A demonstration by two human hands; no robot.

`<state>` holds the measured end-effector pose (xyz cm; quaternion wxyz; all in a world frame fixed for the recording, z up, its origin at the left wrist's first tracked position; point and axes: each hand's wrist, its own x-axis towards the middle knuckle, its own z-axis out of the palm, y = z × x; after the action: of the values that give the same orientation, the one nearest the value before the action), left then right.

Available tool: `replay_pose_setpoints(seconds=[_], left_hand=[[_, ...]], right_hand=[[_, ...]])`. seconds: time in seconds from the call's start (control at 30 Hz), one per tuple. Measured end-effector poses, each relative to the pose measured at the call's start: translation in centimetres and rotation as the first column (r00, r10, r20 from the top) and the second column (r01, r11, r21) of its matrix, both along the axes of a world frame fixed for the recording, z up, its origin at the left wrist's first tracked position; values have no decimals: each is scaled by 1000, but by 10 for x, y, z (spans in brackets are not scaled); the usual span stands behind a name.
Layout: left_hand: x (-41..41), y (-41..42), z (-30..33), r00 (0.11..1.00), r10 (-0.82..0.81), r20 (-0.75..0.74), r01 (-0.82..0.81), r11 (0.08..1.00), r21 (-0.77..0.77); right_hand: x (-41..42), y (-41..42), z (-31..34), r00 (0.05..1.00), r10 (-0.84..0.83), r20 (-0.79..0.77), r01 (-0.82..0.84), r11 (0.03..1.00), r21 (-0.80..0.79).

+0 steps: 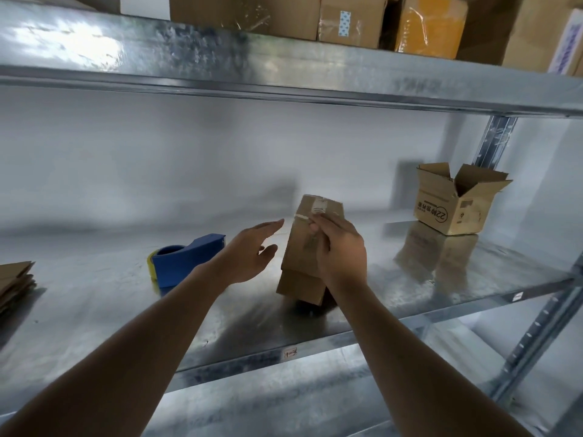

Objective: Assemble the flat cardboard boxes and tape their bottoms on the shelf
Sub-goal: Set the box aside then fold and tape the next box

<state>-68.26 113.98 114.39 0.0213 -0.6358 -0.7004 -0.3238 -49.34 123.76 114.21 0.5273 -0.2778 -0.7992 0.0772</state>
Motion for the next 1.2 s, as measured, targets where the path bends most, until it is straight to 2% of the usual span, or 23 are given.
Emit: replay_pose_setpoints(seconds=[0.07,0.13,0.2,0.27,0.4,0.5,0.53,0.6,0.67,0.73,0.83,0.9,0.93,1.0,1.07,1.13,1.2], left_hand=[[1,2,1,999,38,-34,-41,993,-110],[4,4,4,995,94,-36,-99,978,-185],[9,7,6,990,141,-2,-138,963,-230],[17,7,9,988,108,110,-82,972,-220],[30,11,19,945,-26,327,49,997,-61],[34,15,24,938,-125,324,114,992,54],[32,18,24,946,-129,298,120,992,49],[32,21,28,962,-98,254,100,995,5],[30,26,28,946,-141,293,132,990,52],[27,28,30,954,-131,271,122,991,50],[23,30,33,982,-103,158,114,991,-64],[22,30,36,983,-120,137,137,982,-127],[23,31,39,982,-128,140,149,978,-149],[26,33,42,980,-134,149,159,972,-173],[26,36,44,978,-152,142,177,967,-185],[27,41,46,986,-153,64,163,967,-198],[29,47,48,992,-98,-77,80,976,-203]], right_hand=[[0,-3,9,979,37,-199,-54,996,-76],[0,-4,18,897,20,-441,-137,962,-236],[1,-2,21,830,-91,-551,-168,900,-403],[4,1,19,794,-179,-581,-206,821,-533],[10,2,8,812,-258,-523,-250,656,-712],[12,6,-3,857,-161,-489,-325,569,-756],[13,7,-6,885,-98,-456,-329,560,-760],[16,6,-10,958,-21,-286,-215,607,-765],[21,4,-10,994,-49,-100,-44,653,-756],[24,6,-10,995,-100,-28,46,661,-749],[26,9,-5,994,-105,-22,50,632,-773],[26,12,0,994,-111,10,84,684,-725],[28,12,4,992,-120,-24,69,716,-695],[30,16,18,978,-66,-198,-82,751,-655],[31,19,35,947,82,-309,-280,680,-677],[31,22,46,947,199,-251,-320,608,-727],[31,25,52,963,225,-146,-258,628,-734]])
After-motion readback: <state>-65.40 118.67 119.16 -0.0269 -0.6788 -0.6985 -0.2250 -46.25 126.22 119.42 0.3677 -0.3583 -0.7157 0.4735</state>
